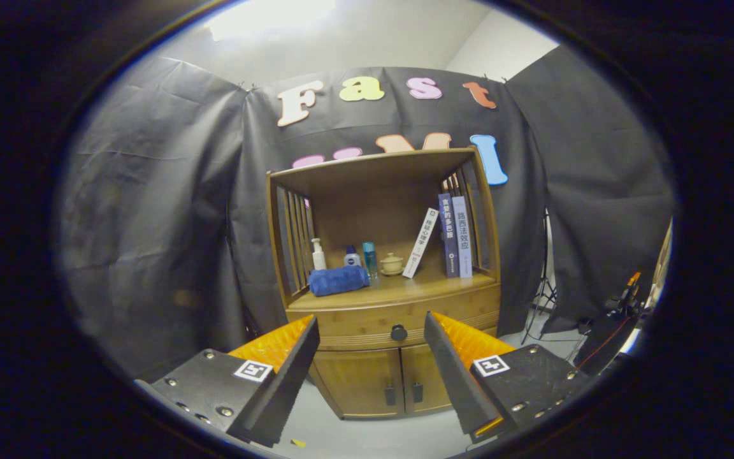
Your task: Pull open the drawer, take out the items inside it, and place them on the countertop above the cabinet.
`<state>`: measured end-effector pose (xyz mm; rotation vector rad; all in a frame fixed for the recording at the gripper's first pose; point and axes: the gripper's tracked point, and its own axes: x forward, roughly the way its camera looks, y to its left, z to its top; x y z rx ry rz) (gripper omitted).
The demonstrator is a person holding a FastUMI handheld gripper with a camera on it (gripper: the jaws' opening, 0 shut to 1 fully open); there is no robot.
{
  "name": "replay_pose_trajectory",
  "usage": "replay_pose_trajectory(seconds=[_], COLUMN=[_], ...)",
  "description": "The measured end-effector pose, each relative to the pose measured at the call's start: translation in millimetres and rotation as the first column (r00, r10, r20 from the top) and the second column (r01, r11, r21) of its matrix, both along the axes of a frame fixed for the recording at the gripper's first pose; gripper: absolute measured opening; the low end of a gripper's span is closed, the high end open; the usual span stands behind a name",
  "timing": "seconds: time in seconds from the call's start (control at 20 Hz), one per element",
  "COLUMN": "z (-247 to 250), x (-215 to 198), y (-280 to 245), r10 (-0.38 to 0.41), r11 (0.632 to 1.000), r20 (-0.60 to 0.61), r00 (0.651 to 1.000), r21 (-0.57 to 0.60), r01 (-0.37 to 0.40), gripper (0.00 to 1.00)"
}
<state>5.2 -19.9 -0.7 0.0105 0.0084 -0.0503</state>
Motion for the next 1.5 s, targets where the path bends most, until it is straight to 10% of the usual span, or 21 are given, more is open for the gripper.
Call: replay_pose_trajectory(seconds=[0.6, 1.5], z=[-38.1, -180.4], x=[45.7, 251.8], y=[-28.7, -69.2], r10=[-0.047, 0.014], r11=[0.996, 0.996], r20=[-0.025, -0.131], r00=[0.999, 0.991], r21=[-0.072, -0.089], r01=[0.045, -0.026], gripper=[0.99, 0.99])
